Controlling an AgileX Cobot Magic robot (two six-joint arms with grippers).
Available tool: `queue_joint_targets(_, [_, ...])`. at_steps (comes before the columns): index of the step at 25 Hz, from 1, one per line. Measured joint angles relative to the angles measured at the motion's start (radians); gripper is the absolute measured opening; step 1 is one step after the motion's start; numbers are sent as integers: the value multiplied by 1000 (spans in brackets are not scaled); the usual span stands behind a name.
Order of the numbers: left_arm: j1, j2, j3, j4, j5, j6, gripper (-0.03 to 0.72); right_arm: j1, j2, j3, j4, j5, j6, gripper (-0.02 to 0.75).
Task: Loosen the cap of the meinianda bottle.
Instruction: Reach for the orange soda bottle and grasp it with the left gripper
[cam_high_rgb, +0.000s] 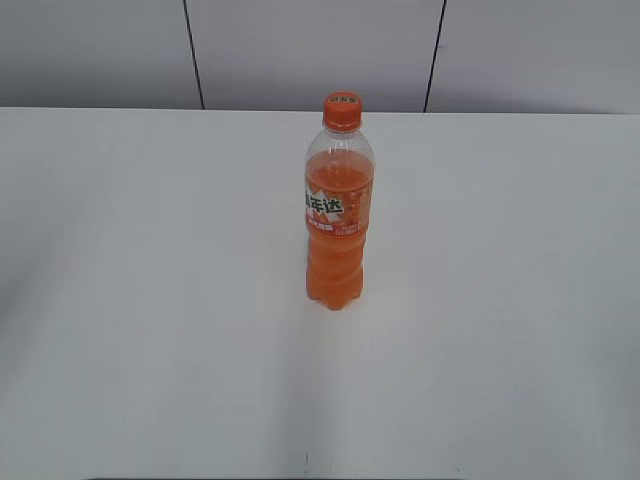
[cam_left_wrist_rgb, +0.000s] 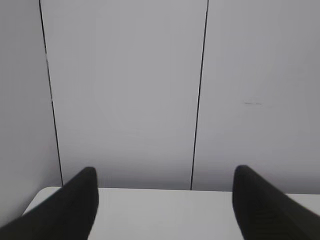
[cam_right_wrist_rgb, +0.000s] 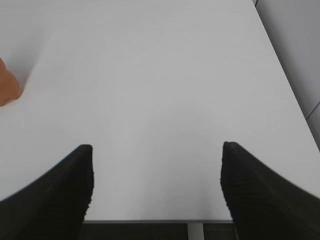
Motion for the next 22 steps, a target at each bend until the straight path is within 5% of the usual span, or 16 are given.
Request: queue_joint_targets(22, [0, 311, 0, 30, -132, 0, 498, 0, 0, 0, 0, 0, 0, 592])
